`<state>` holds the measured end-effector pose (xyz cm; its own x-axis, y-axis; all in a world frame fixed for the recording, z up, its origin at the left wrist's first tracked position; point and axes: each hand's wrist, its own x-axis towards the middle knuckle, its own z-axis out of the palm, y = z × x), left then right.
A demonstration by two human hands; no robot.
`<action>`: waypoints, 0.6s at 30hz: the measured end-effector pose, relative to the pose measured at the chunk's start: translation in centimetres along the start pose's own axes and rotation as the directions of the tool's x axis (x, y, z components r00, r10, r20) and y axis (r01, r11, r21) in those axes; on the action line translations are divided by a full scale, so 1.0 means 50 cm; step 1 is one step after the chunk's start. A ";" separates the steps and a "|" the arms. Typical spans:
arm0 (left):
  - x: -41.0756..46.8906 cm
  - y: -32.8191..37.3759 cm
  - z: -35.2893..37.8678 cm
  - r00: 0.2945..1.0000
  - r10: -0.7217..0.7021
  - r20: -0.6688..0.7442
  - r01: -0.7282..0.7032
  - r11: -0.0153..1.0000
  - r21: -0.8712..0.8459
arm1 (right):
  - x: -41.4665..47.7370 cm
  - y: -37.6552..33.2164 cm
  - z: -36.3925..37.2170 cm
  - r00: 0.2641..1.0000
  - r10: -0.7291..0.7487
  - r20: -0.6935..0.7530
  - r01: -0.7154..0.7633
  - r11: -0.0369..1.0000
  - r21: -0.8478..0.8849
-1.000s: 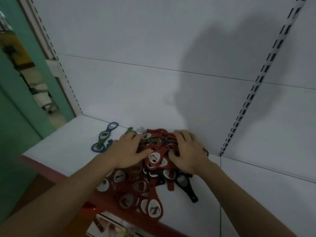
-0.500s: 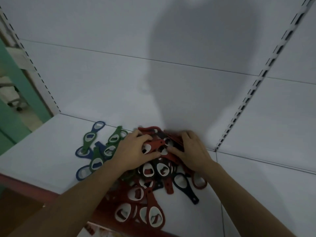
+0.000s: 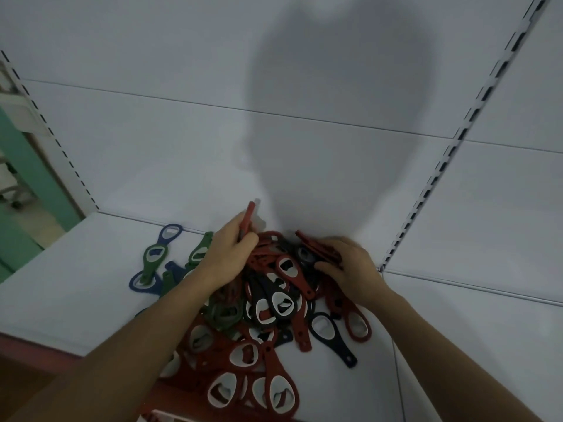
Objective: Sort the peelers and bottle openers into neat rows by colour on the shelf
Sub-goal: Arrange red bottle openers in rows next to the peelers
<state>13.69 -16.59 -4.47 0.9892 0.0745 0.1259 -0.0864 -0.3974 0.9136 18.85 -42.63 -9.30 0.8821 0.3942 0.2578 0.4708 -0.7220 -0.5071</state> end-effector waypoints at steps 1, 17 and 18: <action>0.001 0.006 0.003 1.000 -0.024 -0.016 0.021 0.989 -0.145 | -0.002 -0.003 -0.001 0.999 0.013 -0.041 -0.012 1.000 0.028; -0.045 0.078 0.116 0.976 -0.182 0.118 0.170 0.304 -0.937 | -0.070 -0.139 -0.051 0.878 0.420 0.230 -0.318 0.152 0.936; -0.048 0.084 0.125 0.976 -0.186 0.113 0.174 0.357 -0.918 | -0.072 -0.144 -0.051 0.876 0.399 0.272 -0.319 0.056 0.946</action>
<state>11.69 -24.17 -3.34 0.9949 0.0436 -0.0909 0.0331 0.7106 0.7028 12.33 -40.30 -4.45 0.9567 0.2113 -0.2002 -0.2681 0.3722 -0.8886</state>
